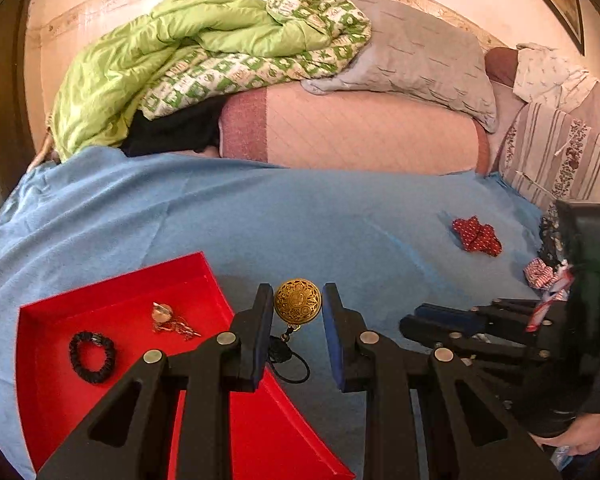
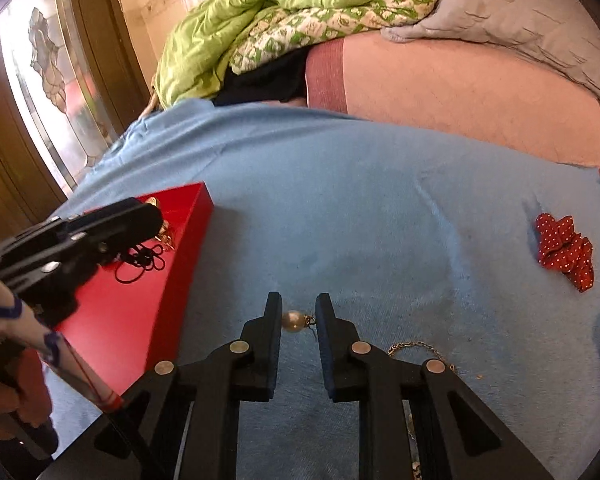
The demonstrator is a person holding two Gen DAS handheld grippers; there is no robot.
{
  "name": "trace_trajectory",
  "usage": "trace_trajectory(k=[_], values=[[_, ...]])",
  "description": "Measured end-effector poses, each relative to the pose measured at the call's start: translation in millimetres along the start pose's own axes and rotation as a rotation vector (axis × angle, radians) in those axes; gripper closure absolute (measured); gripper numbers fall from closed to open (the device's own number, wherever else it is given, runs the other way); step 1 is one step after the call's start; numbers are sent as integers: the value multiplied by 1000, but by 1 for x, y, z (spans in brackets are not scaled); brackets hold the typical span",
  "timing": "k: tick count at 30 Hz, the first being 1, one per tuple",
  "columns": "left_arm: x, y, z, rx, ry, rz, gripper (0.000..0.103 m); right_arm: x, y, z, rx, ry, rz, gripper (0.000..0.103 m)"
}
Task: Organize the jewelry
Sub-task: 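Carry the gold pendant and pearl earring over the red tray with both grippers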
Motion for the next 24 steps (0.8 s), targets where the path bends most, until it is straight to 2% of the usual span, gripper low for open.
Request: trace_trajectory(k=[14, 24], values=[[3, -34, -27, 172, 74, 5, 79, 4, -21, -28, 41, 66, 7, 85], [-2, -79, -49, 288, 105, -54, 79, 7, -69, -38, 84, 86, -31, 85]])
Point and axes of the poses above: each gripper's, at about its wrist camera, not at the fingertips, and z roughly the way its jaws point, y to its right, x to its top, the point moved 8 cm from there along z, roughly the way its jaws point, and after that the axes turned 7 degrees about -y, right-handed, at the moved point
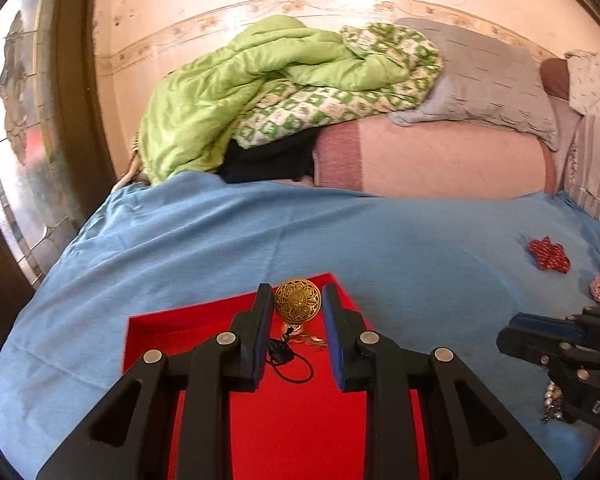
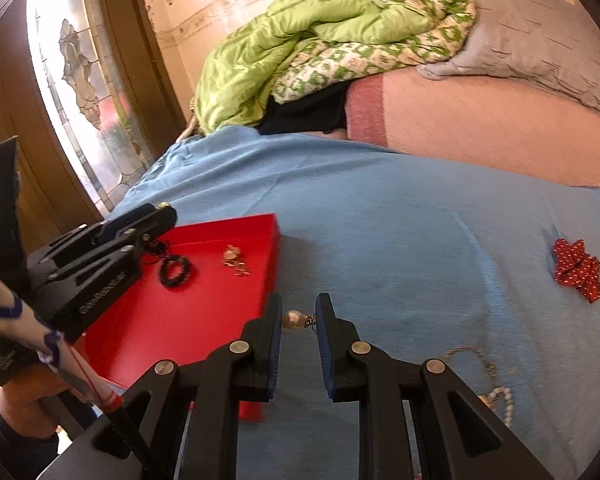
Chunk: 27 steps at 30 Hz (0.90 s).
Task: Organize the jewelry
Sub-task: 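Carry the gold pendant and pearl earring over the red tray with both grippers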
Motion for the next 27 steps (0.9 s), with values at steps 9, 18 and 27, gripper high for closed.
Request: trace_trajectory(k=[9, 18, 27], values=[[-9, -32, -1, 49, -20, -21, 79, 11, -46, 11, 56, -5, -19, 85], [-20, -56, 5, 55, -57, -75, 79, 20, -74, 23, 77, -27, -32, 85], [-29, -71, 10, 52, -94, -99, 79, 22, -92, 42, 82, -71, -44, 85]])
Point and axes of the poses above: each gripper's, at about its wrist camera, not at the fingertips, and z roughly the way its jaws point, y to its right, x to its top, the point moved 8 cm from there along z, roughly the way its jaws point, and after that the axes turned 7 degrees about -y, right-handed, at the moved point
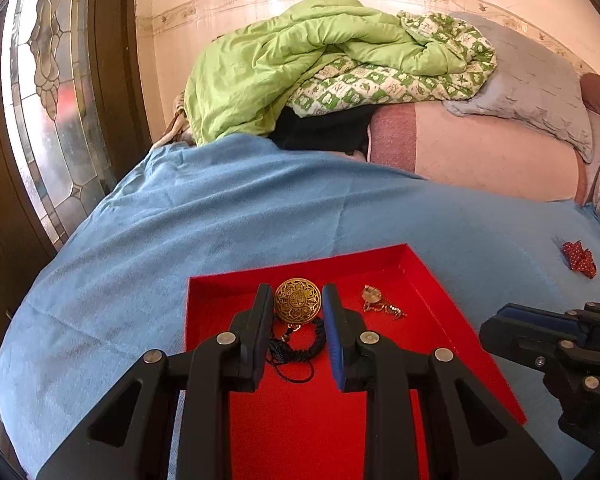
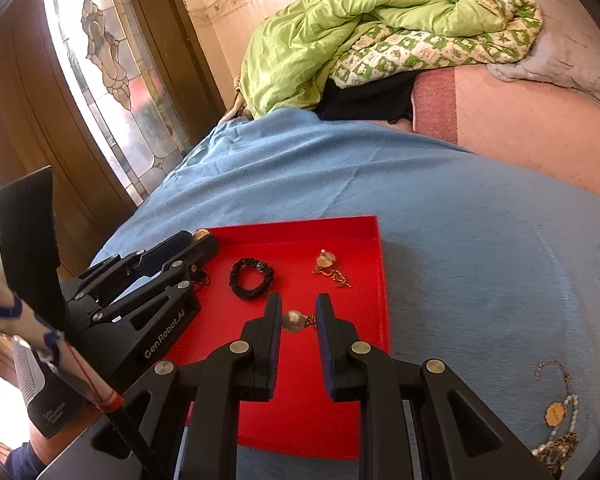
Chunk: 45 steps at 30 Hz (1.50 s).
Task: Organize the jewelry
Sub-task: 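Carry the gold pendant and pearl earring over the red tray with both grippers, then lower the gold pendant and pearl earring into the red tray and open both grippers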
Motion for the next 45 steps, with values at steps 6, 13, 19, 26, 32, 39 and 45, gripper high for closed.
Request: trace_trajectory(k=[6, 13, 19, 26, 32, 39, 45], values=[[-4, -9, 6, 2, -27, -15, 79, 7, -7, 10, 1, -18, -4, 85], [-8, -31, 12, -4, -56, -79, 79, 41, -25, -6, 11, 35, -35, 85], [-17, -36, 26, -17, -116, -99, 79, 54, -33, -1, 22, 31, -44, 85], [-31, -34, 45, -22, -203, -99, 79, 30, -7, 52, 54, -95, 61, 85], [-35, -33, 51, -18, -235, -105, 79, 19, 5, 80, 53, -161, 99, 84], [-37, -32, 55, -25, -261, -105, 79, 18, 12, 99, 47, -209, 129, 84], [-37, -33, 57, -25, -269, -111, 79, 16, 16, 111, 34, -238, 151, 84]])
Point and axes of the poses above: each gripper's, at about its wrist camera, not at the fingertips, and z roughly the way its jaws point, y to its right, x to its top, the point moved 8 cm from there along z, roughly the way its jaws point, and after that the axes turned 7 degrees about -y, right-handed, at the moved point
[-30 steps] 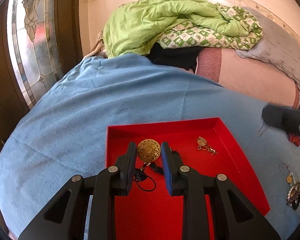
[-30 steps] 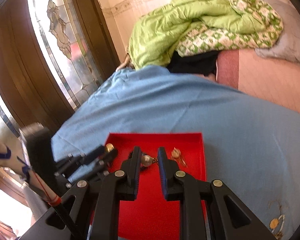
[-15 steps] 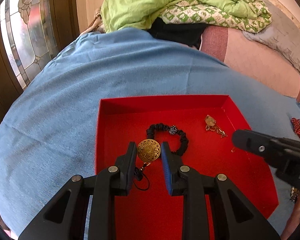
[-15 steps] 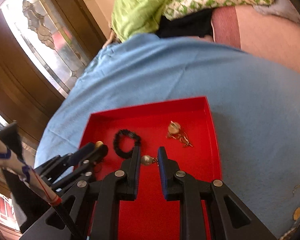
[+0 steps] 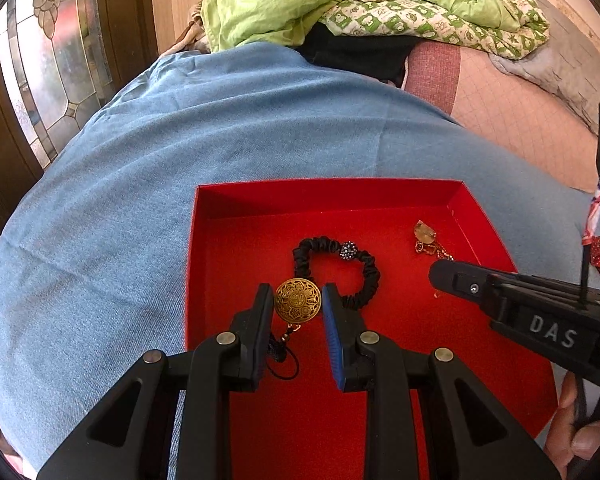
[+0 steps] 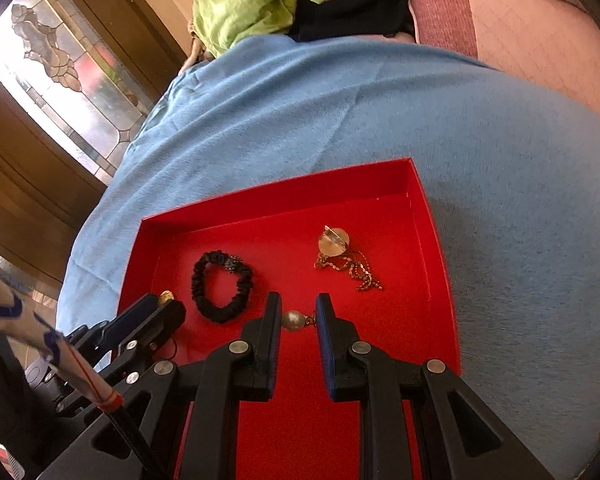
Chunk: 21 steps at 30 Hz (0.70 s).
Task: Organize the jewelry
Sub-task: 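Lower the gold pendant and pearl earring into the red tray and open both grippers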
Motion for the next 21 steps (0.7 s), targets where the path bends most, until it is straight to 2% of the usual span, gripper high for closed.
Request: trace_trajectory(k=[16, 21], values=[[1, -1, 0, 5, -7, -3, 79, 2, 5, 4, -6, -6, 21, 83], [1, 0, -2, 7, 4, -2, 71, 4, 5, 0, -1, 1, 26, 82]])
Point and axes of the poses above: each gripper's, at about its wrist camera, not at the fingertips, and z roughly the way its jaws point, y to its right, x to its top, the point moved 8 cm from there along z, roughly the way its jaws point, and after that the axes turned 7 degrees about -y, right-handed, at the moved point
